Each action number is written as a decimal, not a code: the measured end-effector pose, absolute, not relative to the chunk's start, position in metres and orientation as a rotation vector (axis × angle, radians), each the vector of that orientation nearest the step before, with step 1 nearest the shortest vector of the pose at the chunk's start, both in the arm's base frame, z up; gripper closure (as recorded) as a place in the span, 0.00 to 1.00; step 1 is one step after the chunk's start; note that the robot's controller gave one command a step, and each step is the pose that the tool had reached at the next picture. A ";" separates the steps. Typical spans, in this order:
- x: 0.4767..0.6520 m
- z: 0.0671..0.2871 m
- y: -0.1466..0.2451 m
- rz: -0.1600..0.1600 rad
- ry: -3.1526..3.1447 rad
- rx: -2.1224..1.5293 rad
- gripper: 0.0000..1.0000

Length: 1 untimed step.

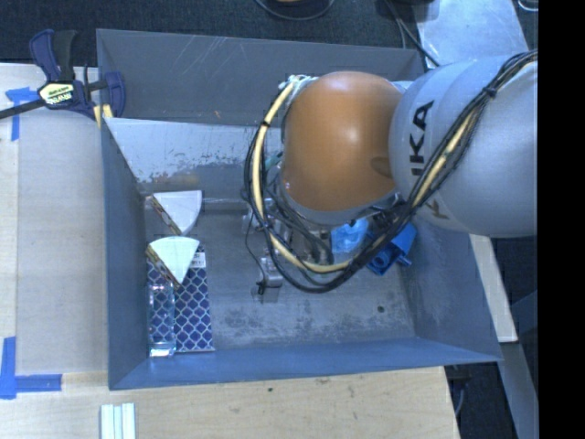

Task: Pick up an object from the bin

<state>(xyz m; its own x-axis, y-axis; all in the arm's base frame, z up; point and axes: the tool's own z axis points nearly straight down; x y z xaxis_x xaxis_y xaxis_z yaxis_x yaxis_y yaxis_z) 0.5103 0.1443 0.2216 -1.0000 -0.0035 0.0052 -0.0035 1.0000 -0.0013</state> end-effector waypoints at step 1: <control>0.512 0.226 0.143 -0.001 -3.144 -0.001 0.00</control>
Offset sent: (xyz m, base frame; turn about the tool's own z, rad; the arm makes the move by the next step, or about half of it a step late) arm -0.0153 0.0829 -0.1516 -0.4253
